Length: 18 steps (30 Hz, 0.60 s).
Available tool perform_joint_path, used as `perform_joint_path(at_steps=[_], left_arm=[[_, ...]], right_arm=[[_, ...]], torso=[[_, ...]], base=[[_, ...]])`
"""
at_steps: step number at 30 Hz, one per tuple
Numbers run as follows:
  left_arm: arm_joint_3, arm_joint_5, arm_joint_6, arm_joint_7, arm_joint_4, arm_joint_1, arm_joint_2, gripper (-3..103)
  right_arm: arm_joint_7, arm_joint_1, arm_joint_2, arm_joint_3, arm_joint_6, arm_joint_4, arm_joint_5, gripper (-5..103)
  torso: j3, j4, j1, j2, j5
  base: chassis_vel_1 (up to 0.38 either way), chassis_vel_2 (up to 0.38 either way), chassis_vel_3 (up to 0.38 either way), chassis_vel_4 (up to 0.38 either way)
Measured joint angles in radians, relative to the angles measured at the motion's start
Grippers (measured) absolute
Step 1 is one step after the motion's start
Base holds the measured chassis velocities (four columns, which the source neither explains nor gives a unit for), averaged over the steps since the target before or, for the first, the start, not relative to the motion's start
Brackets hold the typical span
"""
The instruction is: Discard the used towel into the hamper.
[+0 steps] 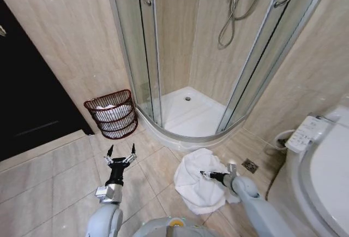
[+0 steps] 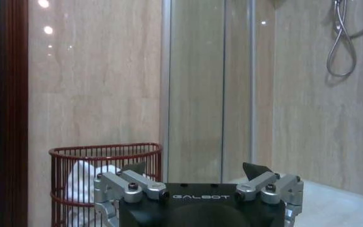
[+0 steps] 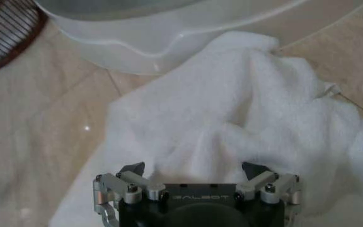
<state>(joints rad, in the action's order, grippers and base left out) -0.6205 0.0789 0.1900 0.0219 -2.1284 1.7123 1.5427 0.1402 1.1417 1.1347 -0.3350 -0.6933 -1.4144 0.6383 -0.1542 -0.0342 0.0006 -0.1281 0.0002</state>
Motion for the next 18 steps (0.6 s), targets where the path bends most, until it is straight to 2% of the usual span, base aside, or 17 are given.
perform_joint_path(at_steps=[18], left_arm=[[0.009, -0.024, -0.017, 0.001, 0.016, -0.019, 0.010, 100]], right_arm=[[-0.006, -0.138, 0.039, 0.070, 0.022, 0.208, -0.060, 100]], torso=[[0.000, 0.0000, 0.000, 0.000, -0.0003]], base=[[0.000, 0.000, 0.000, 0.000]])
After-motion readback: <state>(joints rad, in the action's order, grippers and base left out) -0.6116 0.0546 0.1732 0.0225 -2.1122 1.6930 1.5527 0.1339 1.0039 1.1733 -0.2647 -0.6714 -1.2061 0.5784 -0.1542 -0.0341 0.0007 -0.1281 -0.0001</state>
